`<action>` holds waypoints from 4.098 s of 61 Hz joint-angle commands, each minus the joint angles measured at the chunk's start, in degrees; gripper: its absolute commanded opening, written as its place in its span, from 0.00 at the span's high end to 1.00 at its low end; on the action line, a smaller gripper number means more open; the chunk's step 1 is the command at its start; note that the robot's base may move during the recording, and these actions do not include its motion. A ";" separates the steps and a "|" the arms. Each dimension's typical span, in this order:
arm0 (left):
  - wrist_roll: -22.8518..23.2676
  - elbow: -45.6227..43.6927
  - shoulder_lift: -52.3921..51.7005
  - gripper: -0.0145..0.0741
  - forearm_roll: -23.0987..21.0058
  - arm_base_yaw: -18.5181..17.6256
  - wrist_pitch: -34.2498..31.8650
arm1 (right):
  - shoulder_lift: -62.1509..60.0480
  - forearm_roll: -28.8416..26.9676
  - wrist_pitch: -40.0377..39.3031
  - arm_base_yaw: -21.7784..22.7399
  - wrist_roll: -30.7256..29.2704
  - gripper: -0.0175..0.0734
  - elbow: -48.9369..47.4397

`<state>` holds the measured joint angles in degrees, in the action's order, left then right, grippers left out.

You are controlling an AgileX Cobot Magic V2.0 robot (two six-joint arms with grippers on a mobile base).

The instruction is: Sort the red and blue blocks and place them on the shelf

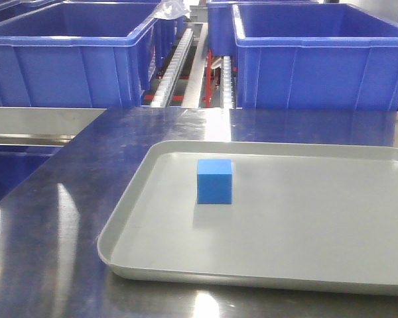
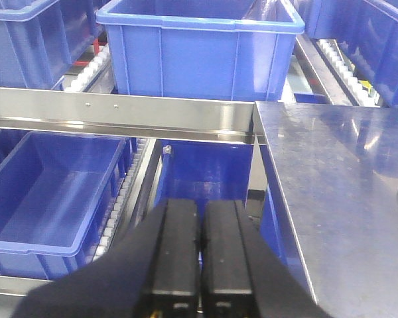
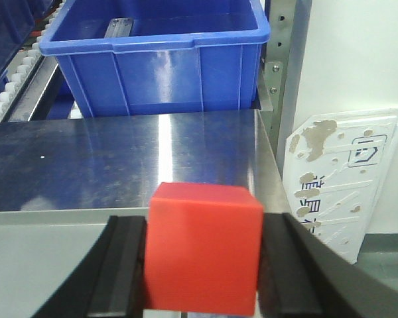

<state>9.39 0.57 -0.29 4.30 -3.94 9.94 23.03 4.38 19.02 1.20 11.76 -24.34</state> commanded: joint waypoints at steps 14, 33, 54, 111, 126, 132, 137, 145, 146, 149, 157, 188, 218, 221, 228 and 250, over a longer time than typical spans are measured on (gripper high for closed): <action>0.14 2.42 -1.07 0.68 -0.38 -0.08 -4.52 | 0.21 0.85 -5.69 0.40 -0.19 0.75 -1.72; 0.25 -12.21 7.44 0.68 -0.44 -1.94 7.97 | 0.21 0.85 -5.69 0.40 -0.19 0.75 -1.72; 0.25 -38.43 31.38 0.68 4.21 -8.53 23.97 | 0.21 0.85 -5.69 0.40 -0.19 0.75 -1.72; 0.25 -40.04 33.97 0.68 2.09 -8.63 20.76 | 0.21 0.85 -5.69 0.40 -0.19 0.75 -1.72; 0.25 -40.04 35.37 0.68 1.54 -8.63 21.52 | 0.21 0.85 -5.69 0.40 -0.19 0.75 -1.72; 0.25 -40.04 37.09 0.68 1.54 -8.63 21.81 | 0.21 0.85 -5.69 0.40 -0.19 0.75 -1.72; 0.25 -40.04 40.06 0.68 1.54 -8.63 22.20 | 0.21 0.85 -5.69 0.40 -0.19 0.75 -1.72; 0.02 -40.04 45.37 0.68 1.65 -8.63 22.34 | 0.21 0.85 -5.69 0.40 -0.19 0.75 -1.72; -0.14 -40.04 45.97 0.68 1.65 -8.63 22.34 | 0.21 0.85 -5.69 0.40 -0.19 0.75 -1.72; -1.04 -40.04 47.90 0.68 1.51 -8.63 22.34 | 0.21 0.85 -5.69 0.40 -0.19 0.75 -1.72; -2.89 -40.16 52.95 0.68 -0.04 -8.63 22.41 | 0.21 0.85 -5.69 0.40 -0.19 0.75 -1.72; -9.39 -48.39 62.83 0.39 -13.06 -11.39 21.81 | 0.21 0.85 -5.69 0.40 -0.19 0.75 -1.72; -9.39 -58.24 74.71 0.27 -19.91 -24.17 21.00 | 0.21 0.85 -5.69 0.40 -0.19 0.75 -1.72; -8.70 -59.42 75.84 0.27 -19.91 -25.08 21.00 | 0.21 0.85 -5.69 0.40 -0.19 0.75 -1.72; -8.25 -61.64 79.09 0.27 -20.01 -27.33 21.09 | 0.21 0.85 -5.69 0.40 -0.19 0.75 -1.72; -3.24 -63.31 84.73 0.27 -20.01 -34.28 16.34 | 0.21 0.85 -5.69 0.40 -0.19 0.75 -1.72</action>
<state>4.32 -60.71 86.02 -14.67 -36.71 31.24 23.03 4.38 18.93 1.20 11.76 -24.34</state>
